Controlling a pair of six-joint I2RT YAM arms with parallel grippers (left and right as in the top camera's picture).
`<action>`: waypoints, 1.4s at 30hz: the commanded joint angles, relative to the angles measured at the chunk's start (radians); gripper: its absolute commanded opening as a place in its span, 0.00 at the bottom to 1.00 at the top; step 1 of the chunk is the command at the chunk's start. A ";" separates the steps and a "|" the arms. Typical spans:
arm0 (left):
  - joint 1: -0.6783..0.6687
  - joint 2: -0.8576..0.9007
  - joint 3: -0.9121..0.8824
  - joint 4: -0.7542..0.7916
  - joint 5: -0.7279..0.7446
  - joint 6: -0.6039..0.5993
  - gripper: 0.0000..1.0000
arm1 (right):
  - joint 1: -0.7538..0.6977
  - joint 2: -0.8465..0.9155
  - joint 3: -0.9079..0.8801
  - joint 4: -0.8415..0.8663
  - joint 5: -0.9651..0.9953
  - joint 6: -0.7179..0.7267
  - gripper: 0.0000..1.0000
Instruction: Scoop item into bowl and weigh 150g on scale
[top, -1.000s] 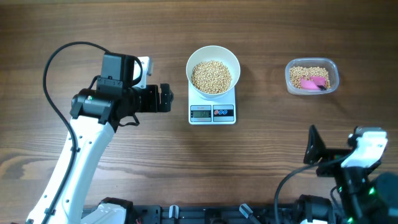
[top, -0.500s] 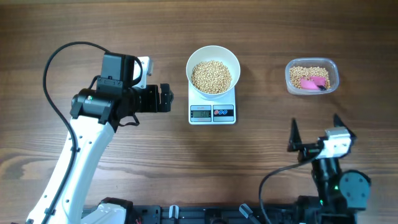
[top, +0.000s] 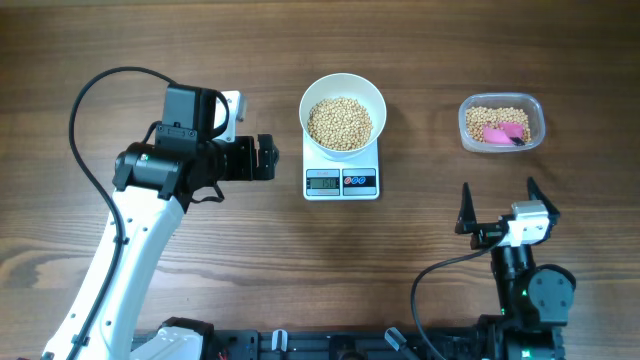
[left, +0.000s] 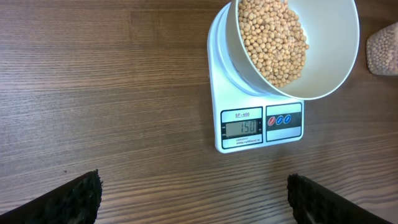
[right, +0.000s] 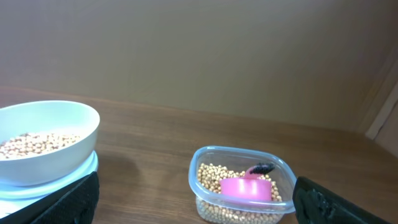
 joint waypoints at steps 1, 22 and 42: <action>0.006 0.000 0.019 0.002 -0.003 -0.005 1.00 | 0.005 -0.013 -0.041 0.040 0.026 -0.002 1.00; 0.006 0.000 0.019 0.002 -0.003 -0.005 1.00 | 0.005 -0.013 -0.054 0.047 0.058 0.049 1.00; 0.006 0.000 0.019 0.002 -0.003 -0.005 1.00 | 0.005 -0.013 -0.054 0.047 0.058 0.049 1.00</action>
